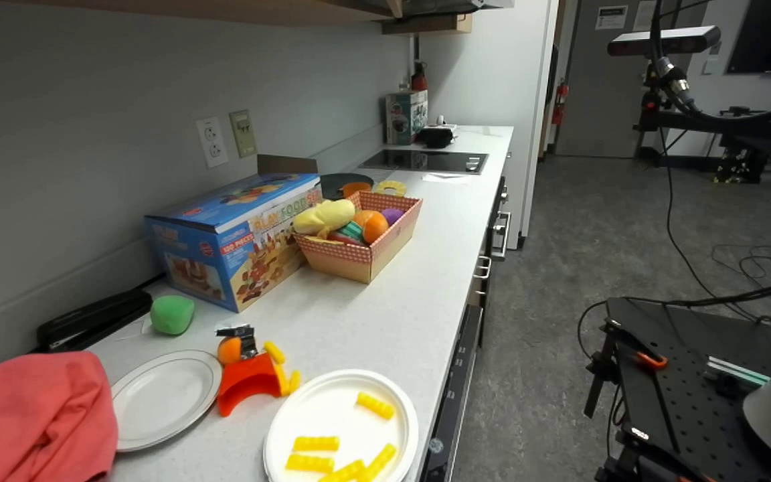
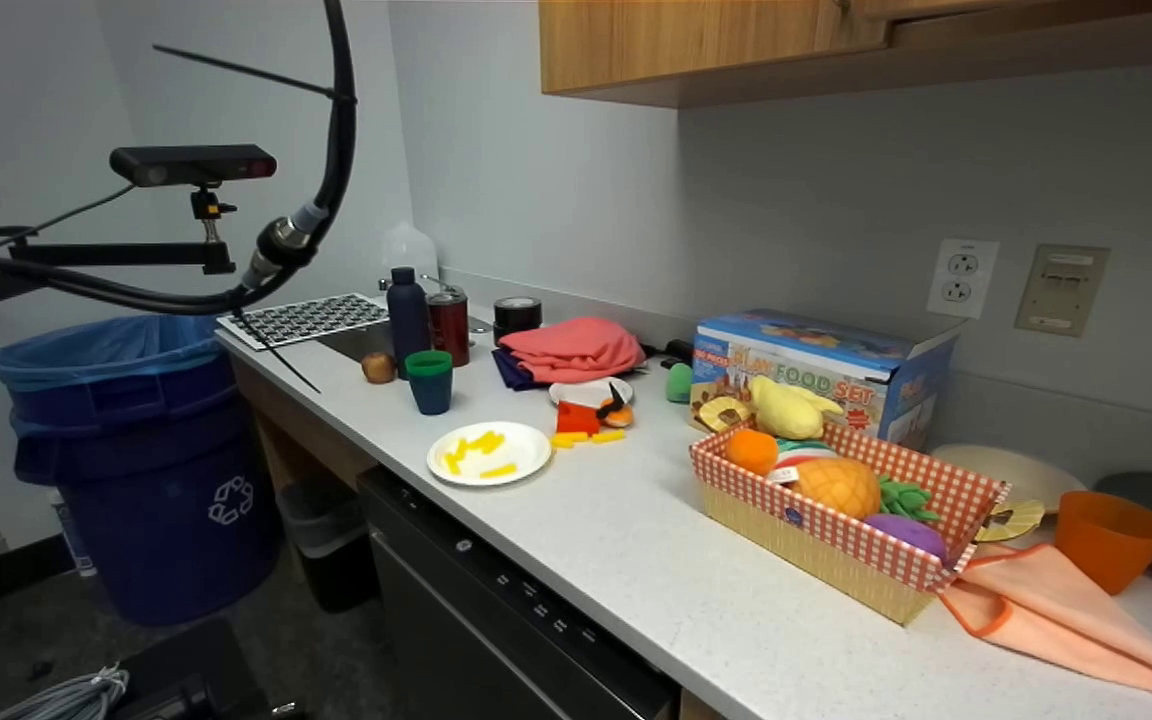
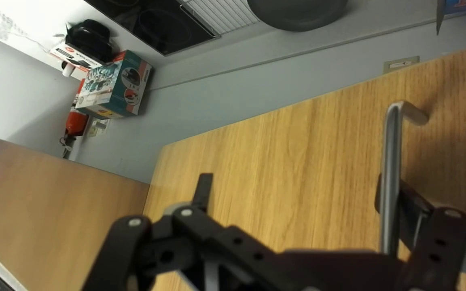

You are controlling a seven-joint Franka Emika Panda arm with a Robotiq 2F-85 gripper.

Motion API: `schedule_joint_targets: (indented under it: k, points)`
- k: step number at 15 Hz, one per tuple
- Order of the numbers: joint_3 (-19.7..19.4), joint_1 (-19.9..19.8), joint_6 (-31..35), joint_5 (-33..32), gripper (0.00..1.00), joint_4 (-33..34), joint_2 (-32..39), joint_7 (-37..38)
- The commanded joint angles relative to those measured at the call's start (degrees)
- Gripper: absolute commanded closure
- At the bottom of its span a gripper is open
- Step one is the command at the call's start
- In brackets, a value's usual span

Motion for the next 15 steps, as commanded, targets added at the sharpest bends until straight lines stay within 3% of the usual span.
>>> schedule_joint_targets:
  k: [1,4,6,7,8,10,11,15]
  points:
    - [-1.3,-4.4,2.8,-2.0,0.00,-4.0,-4.1,0.3]
    - [-3.3,-5.1,5.3,2.1,0.00,-7.8,-5.9,-3.5]
    - [-5.8,-3.8,6.4,9.6,0.00,-10.3,-7.9,-9.7]
    - [-8.3,-1.6,6.5,15.4,0.00,-11.4,-9.3,-15.4]
    - [-13.3,3.7,6.2,18.4,0.00,-12.5,-10.6,-19.0]
    - [-17.0,5.1,4.5,25.5,0.00,-12.5,-12.4,-26.9]
    - [-16.4,3.0,3.7,29.6,0.00,-12.4,-12.8,-31.4]
    - [-19.7,2.6,-0.4,35.7,0.00,-11.0,-13.8,-40.8]
